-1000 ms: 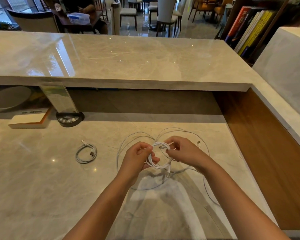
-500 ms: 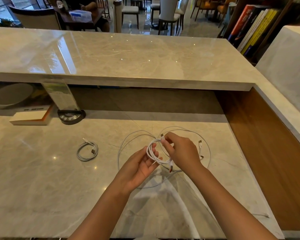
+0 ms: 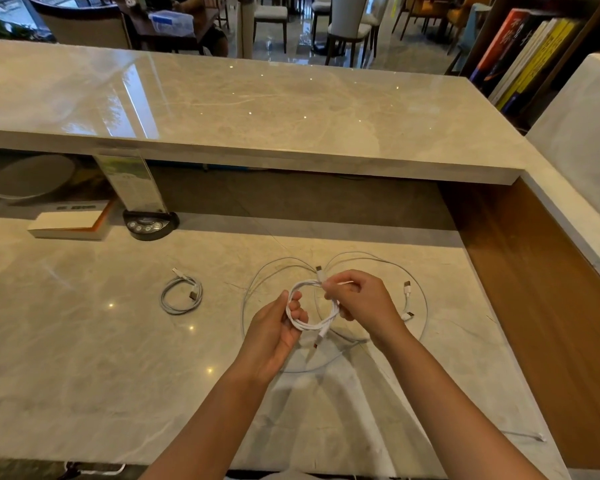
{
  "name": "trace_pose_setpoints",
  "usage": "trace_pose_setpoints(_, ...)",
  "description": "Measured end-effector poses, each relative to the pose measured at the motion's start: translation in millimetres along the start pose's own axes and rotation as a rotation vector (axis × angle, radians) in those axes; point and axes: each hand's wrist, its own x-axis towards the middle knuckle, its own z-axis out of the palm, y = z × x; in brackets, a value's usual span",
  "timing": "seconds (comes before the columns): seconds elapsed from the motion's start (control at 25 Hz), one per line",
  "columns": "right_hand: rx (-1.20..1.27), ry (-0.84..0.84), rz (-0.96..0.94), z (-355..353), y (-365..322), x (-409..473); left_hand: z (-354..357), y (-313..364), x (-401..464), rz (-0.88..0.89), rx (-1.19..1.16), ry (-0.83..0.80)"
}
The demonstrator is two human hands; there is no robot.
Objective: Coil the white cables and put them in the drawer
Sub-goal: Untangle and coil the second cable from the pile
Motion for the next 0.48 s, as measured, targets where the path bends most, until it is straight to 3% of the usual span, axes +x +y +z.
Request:
trace_pose_setpoints(0.08, 0.022, -0.067, 0.039, 4.6, -0.9, 0.0, -6.2, 5.3, 0.3, 0.058, 0.028, 0.052)
trace_pose_setpoints(0.24, -0.057, -0.014, 0.036, 30.5, 0.1, 7.1, -22.8, 19.2, -5.1, 0.09, 0.162, 0.164)
trace_pose_setpoints(0.4, -0.163, -0.042, -0.014, 62.2, 1.3, 24.4, -49.9, 39.6, -15.4, 0.196, 0.589, 0.338)
trace_pose_setpoints(0.48, -0.244, -0.102, -0.063, 84.2, -2.9, 33.1, -65.3, 52.2, -17.8, 0.229, 0.655, 0.436)
